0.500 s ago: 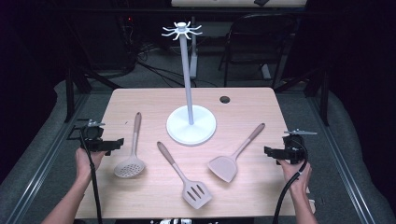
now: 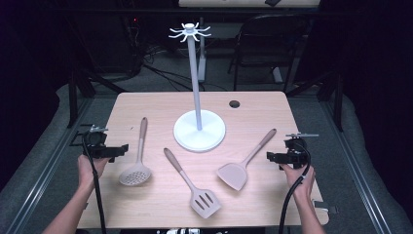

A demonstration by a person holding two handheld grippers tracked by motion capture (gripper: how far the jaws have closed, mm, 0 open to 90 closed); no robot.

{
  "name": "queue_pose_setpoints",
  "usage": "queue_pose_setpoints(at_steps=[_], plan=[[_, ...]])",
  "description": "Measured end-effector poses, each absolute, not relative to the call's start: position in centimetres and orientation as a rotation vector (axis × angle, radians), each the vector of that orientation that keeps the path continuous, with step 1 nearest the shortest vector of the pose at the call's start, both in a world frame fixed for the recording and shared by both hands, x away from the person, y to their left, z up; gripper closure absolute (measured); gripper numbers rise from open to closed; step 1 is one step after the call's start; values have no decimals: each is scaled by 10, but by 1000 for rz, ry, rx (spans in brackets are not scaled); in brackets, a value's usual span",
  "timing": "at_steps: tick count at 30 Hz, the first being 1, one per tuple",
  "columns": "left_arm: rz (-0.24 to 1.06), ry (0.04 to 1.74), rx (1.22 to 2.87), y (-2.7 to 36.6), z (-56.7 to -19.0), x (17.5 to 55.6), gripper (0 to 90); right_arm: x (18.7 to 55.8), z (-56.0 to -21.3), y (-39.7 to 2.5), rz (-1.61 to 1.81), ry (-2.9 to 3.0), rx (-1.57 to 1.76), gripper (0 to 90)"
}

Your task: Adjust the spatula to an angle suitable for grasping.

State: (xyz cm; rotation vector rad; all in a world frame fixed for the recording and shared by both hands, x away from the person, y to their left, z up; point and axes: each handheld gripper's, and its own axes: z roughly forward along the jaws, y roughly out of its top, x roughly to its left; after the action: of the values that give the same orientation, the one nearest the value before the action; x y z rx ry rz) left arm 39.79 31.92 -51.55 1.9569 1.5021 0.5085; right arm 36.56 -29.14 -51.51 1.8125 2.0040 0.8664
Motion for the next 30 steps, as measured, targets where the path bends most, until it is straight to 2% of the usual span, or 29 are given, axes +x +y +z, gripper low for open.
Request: queue_pose_setpoints(at_steps=[11,12,25,30], plan=[[504,1497,1974,314,-516,401,1,389,-522,-264,820,2072,1835,155],[502,1496,1978,314,-516,401,1,393,-524,-259,806,2082,1854,188],[499,1495,1989,315,-516,401,2,415,-544,-223,678,2223,1886,353],[499,1496,1997,314,-516,401,2,416,-545,-221,667,2221,1897,375]])
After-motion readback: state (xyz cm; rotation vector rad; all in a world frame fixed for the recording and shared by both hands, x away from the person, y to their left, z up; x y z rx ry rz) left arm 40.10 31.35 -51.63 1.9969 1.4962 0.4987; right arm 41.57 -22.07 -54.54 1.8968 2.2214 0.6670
